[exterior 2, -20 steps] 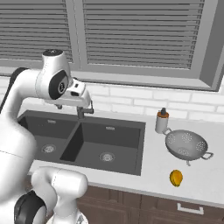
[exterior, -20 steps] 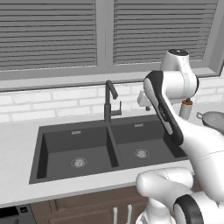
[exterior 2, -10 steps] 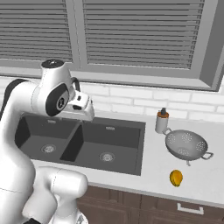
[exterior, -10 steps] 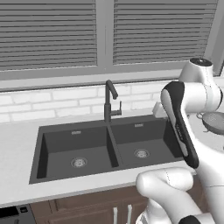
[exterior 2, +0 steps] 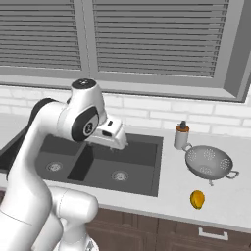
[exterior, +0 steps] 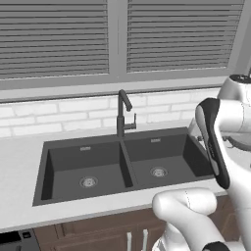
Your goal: Put the colander in the sink, put the mango in the colander, and turn on the sink faucet and pour water over the colander.
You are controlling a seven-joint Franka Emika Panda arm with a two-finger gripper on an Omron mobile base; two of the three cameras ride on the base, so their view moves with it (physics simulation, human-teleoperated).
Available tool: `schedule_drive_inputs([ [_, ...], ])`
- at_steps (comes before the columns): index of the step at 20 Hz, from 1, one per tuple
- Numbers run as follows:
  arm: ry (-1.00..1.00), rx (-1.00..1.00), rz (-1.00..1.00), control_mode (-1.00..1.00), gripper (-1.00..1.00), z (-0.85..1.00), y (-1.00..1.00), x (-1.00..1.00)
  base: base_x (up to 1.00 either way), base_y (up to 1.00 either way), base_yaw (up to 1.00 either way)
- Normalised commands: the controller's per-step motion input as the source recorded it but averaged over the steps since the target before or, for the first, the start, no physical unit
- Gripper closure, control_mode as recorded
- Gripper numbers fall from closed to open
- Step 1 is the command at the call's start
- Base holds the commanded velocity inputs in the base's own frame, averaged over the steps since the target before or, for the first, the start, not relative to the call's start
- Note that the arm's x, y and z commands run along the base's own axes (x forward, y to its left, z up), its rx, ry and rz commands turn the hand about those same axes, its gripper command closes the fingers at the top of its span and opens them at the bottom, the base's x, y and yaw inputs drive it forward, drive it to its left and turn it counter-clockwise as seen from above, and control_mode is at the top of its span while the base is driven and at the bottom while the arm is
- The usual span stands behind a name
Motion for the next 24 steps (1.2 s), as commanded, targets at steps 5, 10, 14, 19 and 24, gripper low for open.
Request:
schedule_drive_inputs([
  [5,0.00,0.01,-0.25,-1.00,-1.00,-0.09,-0.45,0.00,0.00,0.00,0.00],
  [10,-0.06,0.00,-0.30,-1.00,-1.00,-0.12,-0.47,-0.02,0.00,0.00,0.00],
  [14,-0.03,0.01,-0.33,-1.00,-1.00,-0.14,-0.55,0.00,0.00,0.00,0.00],
  [19,0.00,0.06,-0.33,-1.00,-1.00,-0.12,-0.60,0.00,0.00,0.00,0.00],
  [24,0.03,0.02,-0.21,-1.00,-1.00,-0.05,-0.55,0.00,0.00,0.00,0.00],
])
